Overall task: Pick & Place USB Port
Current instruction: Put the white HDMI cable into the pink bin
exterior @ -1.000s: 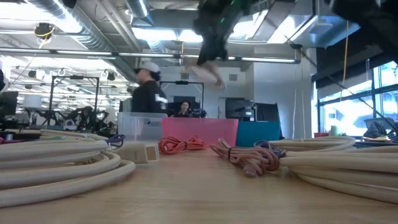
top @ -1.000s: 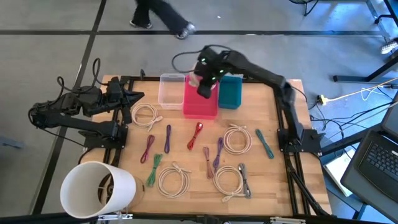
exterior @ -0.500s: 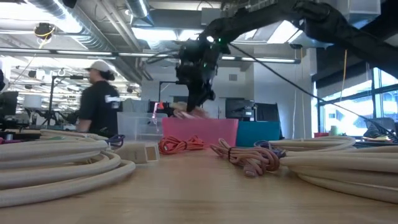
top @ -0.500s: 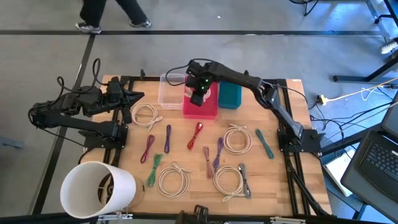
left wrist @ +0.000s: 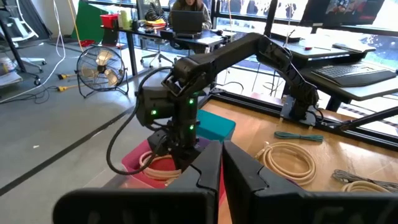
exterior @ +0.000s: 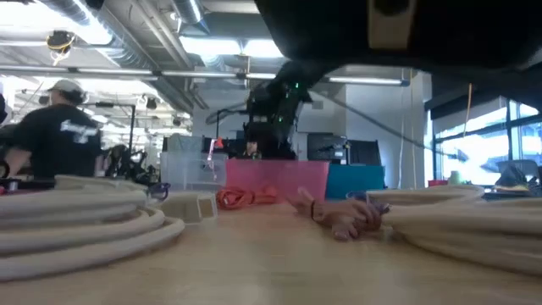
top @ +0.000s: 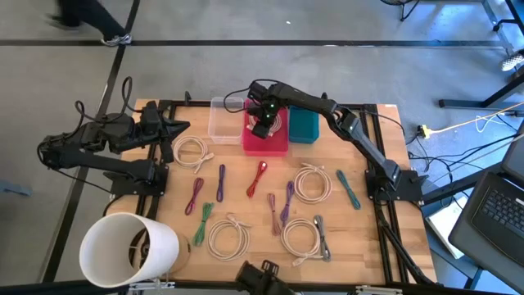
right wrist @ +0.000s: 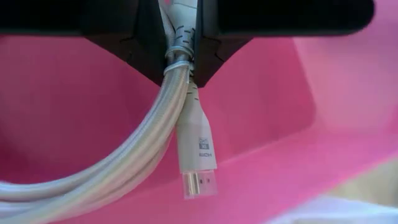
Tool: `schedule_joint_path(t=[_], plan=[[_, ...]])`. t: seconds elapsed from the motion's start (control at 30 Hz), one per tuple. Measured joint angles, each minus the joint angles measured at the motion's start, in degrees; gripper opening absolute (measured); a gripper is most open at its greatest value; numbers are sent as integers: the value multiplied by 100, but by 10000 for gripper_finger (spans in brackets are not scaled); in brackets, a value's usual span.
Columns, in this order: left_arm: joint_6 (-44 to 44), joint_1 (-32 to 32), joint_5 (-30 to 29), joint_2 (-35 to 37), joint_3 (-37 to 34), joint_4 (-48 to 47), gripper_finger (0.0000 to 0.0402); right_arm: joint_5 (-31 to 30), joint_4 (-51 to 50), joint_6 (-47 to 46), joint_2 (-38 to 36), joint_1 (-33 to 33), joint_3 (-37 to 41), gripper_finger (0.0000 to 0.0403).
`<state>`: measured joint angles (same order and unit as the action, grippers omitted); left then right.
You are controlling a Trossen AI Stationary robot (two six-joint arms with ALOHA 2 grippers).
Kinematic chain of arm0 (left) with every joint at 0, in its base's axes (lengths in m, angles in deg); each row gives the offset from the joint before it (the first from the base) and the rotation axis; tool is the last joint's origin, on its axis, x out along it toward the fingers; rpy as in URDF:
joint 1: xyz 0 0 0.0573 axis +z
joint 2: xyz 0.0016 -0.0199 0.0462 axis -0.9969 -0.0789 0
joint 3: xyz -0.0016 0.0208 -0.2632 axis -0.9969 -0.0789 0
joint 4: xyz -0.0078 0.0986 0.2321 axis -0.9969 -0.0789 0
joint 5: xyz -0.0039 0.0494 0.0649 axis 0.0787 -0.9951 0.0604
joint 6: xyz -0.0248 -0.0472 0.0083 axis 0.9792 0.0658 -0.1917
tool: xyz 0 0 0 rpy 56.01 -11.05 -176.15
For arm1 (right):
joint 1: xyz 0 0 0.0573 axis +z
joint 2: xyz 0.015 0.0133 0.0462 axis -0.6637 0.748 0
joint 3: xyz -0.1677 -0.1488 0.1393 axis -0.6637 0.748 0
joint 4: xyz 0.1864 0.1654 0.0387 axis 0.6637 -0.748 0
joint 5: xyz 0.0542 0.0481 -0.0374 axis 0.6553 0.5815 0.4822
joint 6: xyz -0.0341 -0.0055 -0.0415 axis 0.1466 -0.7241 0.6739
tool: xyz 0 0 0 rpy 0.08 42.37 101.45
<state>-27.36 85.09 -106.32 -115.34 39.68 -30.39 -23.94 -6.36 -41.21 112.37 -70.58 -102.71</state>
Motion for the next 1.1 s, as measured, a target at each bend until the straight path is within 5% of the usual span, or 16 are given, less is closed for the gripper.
schedule_joint_path(t=[0.2,0.47,0.6,0.87,1.1], plan=[[0,0,-2,1,0,0,8,-7,18,-7,2,-27,0,57],[-1,0,-4,-1,0,-4,8,-119,203,-251,-49,-53,-26,222],[-1,0,-2,1,0,-15,8,-151,152,-311,-75,-63,-274,267],[-1,0,-1,0,-2,-123,8,-204,-345,-299,-660,-43,-469,266],[8,0,28,1,-2,-476,8,491,-1442,-154,-1887,381,-472,246]])
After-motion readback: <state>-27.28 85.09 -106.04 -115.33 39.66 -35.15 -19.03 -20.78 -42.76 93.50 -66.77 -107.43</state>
